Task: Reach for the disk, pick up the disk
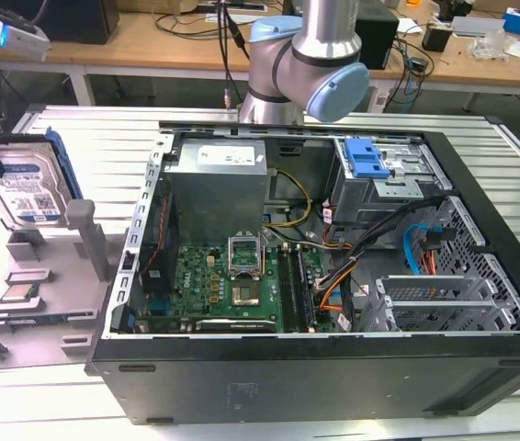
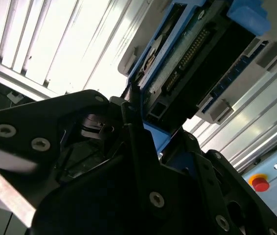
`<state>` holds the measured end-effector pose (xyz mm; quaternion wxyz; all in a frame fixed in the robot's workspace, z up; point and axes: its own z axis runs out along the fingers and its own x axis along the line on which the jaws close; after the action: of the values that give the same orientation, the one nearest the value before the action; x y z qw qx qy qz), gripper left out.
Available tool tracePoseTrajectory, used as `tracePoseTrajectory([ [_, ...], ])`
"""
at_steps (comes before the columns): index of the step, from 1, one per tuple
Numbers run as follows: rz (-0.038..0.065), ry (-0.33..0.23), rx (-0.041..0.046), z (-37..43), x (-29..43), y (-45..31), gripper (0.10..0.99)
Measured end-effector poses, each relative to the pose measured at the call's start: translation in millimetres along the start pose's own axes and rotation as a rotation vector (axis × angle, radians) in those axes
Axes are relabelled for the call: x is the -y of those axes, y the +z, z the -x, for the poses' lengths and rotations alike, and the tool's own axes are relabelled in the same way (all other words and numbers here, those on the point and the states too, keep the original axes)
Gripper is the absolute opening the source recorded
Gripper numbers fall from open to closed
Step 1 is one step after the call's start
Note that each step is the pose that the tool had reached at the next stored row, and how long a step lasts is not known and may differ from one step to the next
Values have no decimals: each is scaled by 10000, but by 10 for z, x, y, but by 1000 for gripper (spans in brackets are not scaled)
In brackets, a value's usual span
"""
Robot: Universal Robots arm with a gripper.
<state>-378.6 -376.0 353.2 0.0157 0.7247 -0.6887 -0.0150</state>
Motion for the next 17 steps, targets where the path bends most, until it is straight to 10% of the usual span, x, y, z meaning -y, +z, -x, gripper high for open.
tracePoseTrajectory([
  [17,104,0,-4,10,13,-549,369],
])
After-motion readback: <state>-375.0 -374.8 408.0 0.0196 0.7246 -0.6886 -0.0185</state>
